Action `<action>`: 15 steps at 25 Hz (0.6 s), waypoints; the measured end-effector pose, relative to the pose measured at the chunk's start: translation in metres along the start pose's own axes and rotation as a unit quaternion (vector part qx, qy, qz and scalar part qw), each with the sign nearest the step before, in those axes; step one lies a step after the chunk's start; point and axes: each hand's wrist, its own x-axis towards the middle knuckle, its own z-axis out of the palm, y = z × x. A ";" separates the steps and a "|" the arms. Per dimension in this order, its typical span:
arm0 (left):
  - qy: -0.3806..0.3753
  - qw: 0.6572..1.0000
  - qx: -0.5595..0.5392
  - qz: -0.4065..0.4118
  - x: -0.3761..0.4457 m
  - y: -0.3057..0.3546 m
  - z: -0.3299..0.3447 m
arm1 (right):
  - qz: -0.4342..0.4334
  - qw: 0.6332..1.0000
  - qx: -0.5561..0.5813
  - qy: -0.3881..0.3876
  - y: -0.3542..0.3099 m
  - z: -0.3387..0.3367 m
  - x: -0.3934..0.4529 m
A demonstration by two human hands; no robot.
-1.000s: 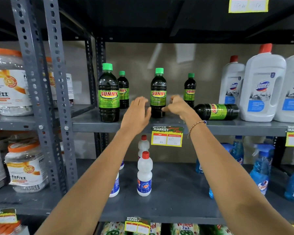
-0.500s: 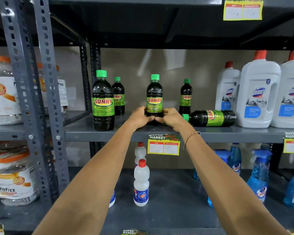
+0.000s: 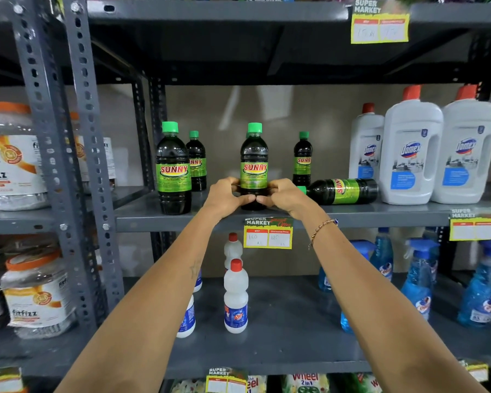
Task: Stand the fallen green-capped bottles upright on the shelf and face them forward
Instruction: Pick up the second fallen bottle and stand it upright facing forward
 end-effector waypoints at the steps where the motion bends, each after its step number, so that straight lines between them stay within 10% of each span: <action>1: 0.004 1.000 -0.004 0.001 -0.002 0.000 0.001 | 0.003 1.000 -0.005 0.000 0.001 -0.001 -0.001; 15: 0.023 0.999 -0.040 0.003 -0.037 0.016 -0.003 | -0.001 1.000 -0.026 0.008 -0.006 0.000 -0.031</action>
